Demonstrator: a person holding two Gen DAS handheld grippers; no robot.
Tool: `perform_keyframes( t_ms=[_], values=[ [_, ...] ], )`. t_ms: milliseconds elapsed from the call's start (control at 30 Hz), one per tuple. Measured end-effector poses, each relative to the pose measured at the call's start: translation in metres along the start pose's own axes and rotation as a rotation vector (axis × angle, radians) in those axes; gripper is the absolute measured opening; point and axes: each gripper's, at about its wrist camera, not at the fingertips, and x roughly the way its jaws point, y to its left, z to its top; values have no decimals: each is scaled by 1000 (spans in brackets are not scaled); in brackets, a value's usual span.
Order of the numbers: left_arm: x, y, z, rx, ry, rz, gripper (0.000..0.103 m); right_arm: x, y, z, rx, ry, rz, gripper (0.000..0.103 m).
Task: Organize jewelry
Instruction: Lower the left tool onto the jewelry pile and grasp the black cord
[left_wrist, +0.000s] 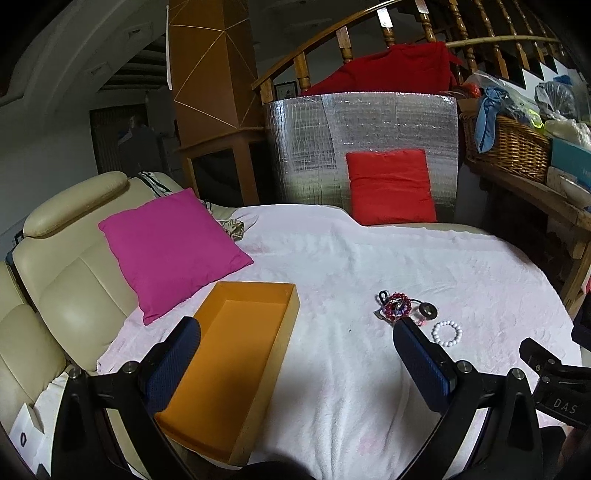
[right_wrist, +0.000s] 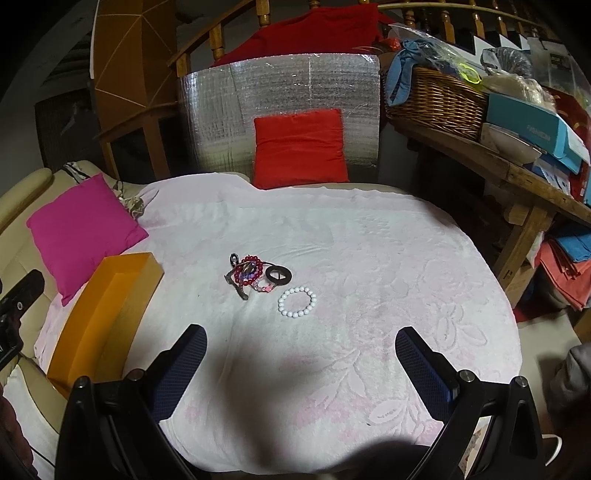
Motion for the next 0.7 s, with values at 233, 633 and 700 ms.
perform_keyframes(
  t_ms=[233,633,700],
  values=[
    [10,-6,2,18,2,9,103,14,3,3,-13,11,9,103],
    [99,-12,-15,-42,75,-84,103,93,-35,8,4,18,119,103],
    [119,-14,-21,-56,98,-97,103,112,-46,7,15,17,132,103]
  ],
)
